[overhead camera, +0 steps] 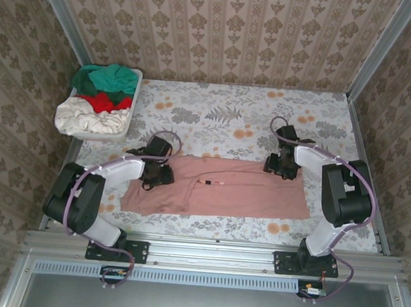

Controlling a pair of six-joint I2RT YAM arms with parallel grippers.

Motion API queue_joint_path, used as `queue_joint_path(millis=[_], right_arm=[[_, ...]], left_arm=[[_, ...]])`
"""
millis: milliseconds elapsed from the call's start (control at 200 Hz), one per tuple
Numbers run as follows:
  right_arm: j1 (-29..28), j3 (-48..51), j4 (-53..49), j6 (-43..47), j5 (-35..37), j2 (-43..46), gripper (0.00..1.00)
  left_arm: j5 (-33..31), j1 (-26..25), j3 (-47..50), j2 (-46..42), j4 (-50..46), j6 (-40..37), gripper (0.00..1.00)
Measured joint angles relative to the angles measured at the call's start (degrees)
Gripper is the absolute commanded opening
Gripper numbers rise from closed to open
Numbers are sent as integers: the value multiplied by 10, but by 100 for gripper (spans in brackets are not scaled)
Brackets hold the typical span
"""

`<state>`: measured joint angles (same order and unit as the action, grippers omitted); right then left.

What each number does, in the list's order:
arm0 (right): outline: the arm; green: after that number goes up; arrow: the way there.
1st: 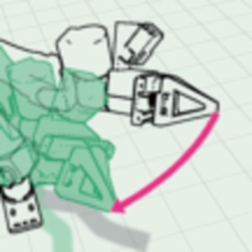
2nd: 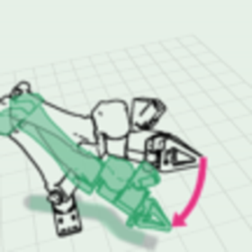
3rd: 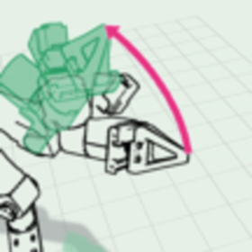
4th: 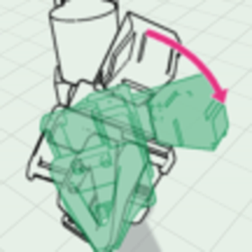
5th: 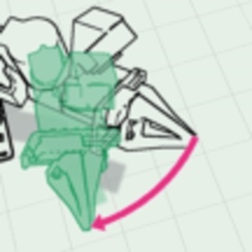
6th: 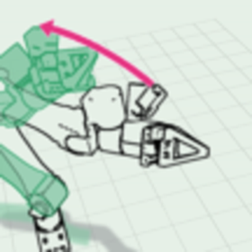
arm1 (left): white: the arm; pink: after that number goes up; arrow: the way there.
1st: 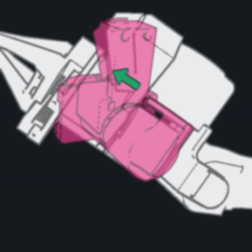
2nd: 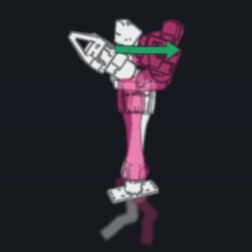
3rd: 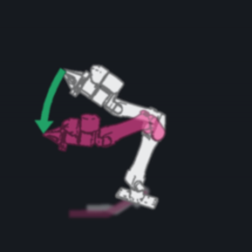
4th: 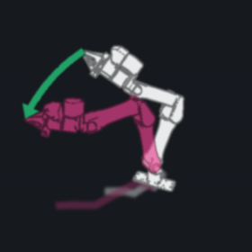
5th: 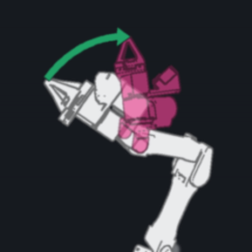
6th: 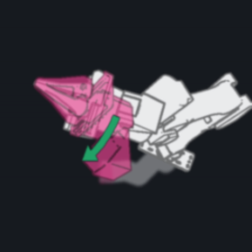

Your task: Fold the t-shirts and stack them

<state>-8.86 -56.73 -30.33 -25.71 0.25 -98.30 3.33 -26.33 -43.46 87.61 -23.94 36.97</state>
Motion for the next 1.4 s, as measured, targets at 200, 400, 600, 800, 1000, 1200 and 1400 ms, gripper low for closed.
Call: queue_joint_path(millis=[200, 400, 600, 800, 1000, 1200, 1400], right_arm=[[31, 41, -3, 0, 4, 40, 66], [40, 73, -19, -3, -9, 92, 69], [2, 59, -27, -5, -15, 119, 61], [-27, -62, -31, -4, 5, 12, 60], [-76, -159, -31, 5, 26, -104, 52], [-152, -159, -52, 4, 55, -111, 53], [-188, -144, -63, 4, 89, -97, 52]], left_arm=[[26, 18, -204, 176, 2, -47, 35], [60, 25, -544, 406, -42, -108, 32], [90, 37, -776, 530, -115, -149, 47], [91, 43, -662, 416, -112, -153, 53], [98, 34, -431, 238, -23, -123, 54], [98, 45, -407, 300, 0, -104, 48], [104, 75, -498, 367, -3, -102, 49]])
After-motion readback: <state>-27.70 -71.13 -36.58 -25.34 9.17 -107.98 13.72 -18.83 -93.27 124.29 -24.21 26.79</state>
